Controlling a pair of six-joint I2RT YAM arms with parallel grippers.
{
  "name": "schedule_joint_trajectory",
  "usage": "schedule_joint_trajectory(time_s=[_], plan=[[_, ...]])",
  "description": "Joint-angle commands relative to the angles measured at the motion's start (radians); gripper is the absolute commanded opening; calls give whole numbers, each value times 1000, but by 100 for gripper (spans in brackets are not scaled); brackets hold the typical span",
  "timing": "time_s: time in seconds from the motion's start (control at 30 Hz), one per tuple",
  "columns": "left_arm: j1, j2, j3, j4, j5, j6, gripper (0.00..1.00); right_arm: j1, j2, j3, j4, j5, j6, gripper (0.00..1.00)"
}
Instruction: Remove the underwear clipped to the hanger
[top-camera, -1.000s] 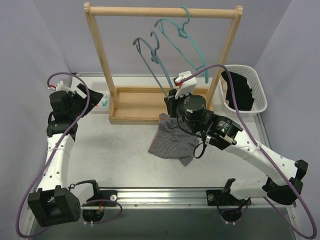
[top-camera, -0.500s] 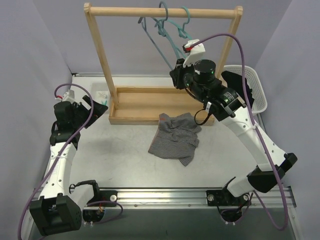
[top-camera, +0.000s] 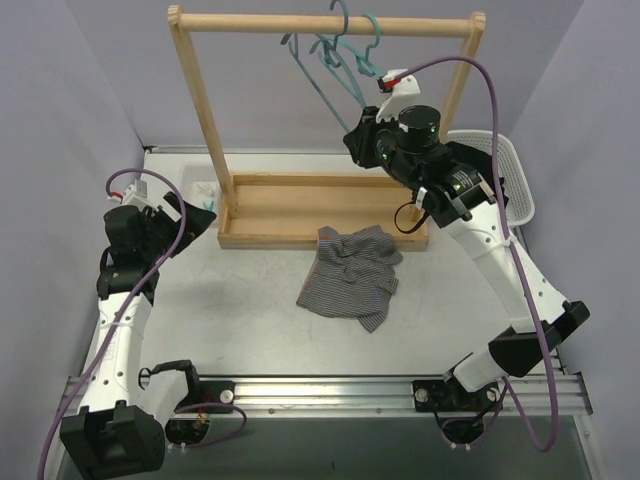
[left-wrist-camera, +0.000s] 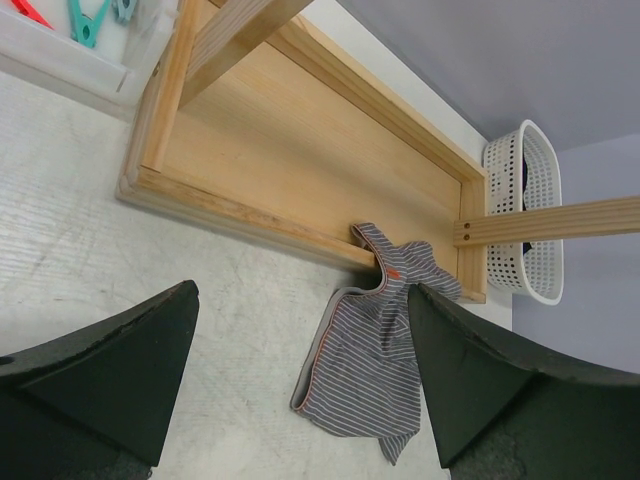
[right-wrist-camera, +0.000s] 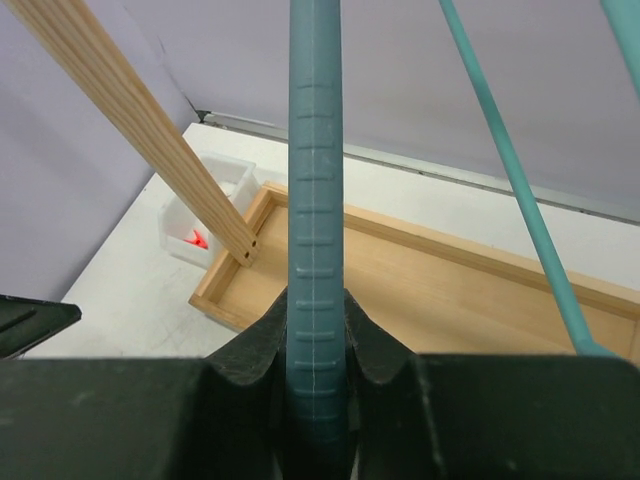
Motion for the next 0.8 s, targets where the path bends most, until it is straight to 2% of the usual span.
schedule_joint_trajectory(time_s=[0.0, 0.33, 0.37, 0.4, 0.47, 0.5, 0.57, 0.6, 0.73, 0.77], plan=[[1, -31, 47, -12, 24, 5, 94, -14, 5, 46, 28, -23, 25, 0], [2, -34, 47, -19, 54, -5, 94, -14, 5, 28, -5, -3, 31, 0], [2, -34, 47, -22, 54, -5, 94, -14, 4, 28, -5, -7, 33, 3], [1, -35, 48, -24, 54, -3, 94, -13, -2, 20, -7, -11, 30, 19], [2, -42, 50, -30, 57, -3, 94, -11, -16, 0, -5, -20, 31, 34], [1, -45, 53, -33, 58, -3, 94, -10, -39, -13, -7, -21, 31, 49], [1, -55, 62, -39, 64, -5, 94, 4, -74, -79, 1, -23, 25, 57], [1, -61, 65, -41, 64, -6, 94, 12, -119, -104, 2, -20, 22, 65], [2, -84, 91, -79, 83, -6, 94, 88, -245, -280, 16, -3, 24, 81], [1, -94, 94, -85, 87, -6, 94, 108, -274, -375, 18, 32, 31, 84]])
